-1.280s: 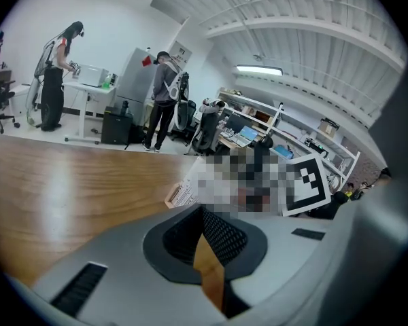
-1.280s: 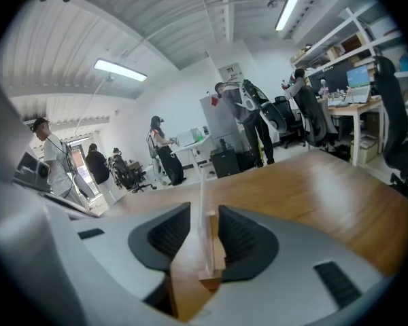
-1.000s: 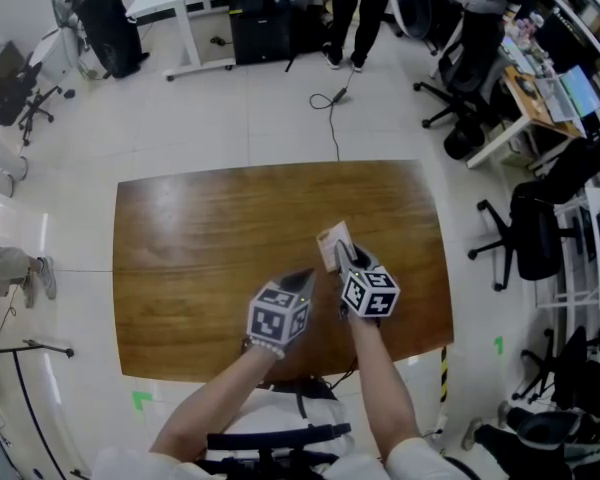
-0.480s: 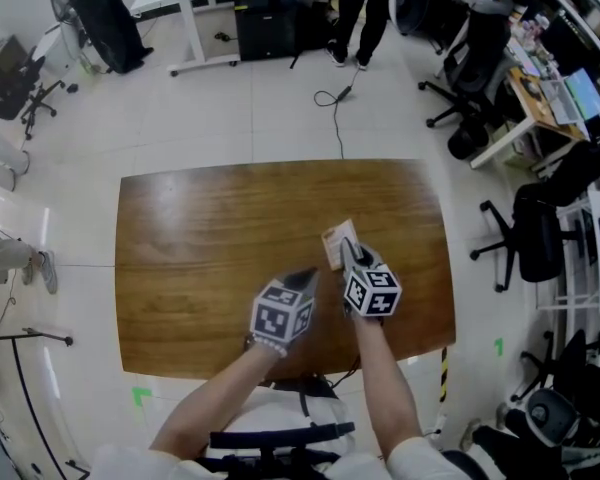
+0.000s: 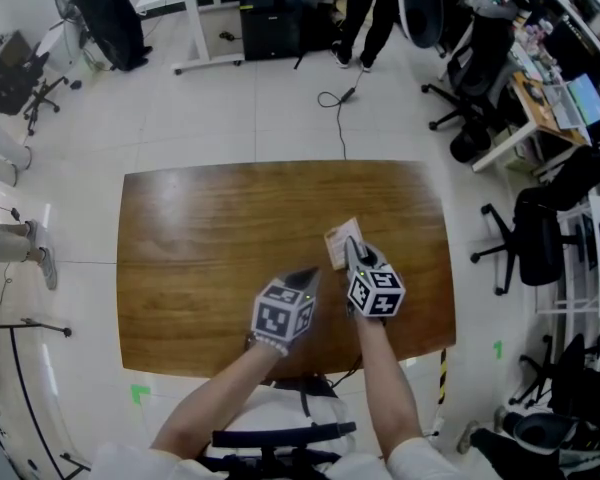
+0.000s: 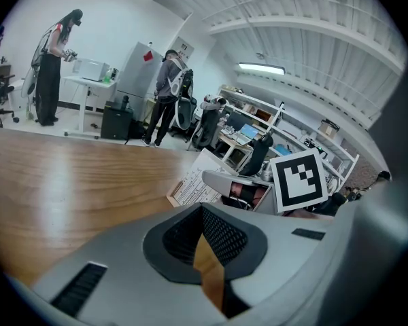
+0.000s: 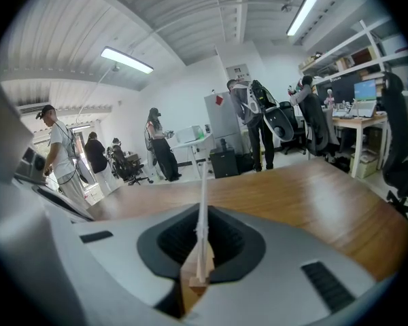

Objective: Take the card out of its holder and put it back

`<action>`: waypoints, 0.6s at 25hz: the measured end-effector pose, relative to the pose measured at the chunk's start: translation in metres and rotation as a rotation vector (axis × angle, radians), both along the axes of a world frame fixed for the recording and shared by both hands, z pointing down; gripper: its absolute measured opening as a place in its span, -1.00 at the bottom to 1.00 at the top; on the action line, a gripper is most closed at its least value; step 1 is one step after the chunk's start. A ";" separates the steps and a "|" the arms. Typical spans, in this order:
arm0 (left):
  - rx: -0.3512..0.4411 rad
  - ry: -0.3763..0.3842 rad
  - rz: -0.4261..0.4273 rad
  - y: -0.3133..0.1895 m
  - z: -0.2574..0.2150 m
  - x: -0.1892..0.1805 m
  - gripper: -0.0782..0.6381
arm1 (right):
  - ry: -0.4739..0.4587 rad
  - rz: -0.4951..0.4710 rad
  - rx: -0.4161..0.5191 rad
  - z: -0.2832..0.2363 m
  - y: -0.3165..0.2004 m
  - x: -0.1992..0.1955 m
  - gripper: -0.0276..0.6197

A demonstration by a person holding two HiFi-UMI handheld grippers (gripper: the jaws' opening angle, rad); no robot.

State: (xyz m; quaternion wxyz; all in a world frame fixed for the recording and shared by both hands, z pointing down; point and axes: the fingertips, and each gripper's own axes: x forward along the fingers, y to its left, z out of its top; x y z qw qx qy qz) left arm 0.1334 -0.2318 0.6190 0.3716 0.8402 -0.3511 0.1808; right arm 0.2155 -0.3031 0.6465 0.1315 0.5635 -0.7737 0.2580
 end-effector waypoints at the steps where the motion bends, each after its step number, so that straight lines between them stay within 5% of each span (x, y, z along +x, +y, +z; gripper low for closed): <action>1: -0.001 0.000 0.000 0.000 0.000 0.000 -0.79 | 0.000 0.000 0.004 -0.002 0.000 0.000 -0.86; 15: -0.011 0.000 0.014 0.007 0.001 0.002 -0.79 | -0.011 0.006 0.083 -0.044 -0.005 0.008 -0.86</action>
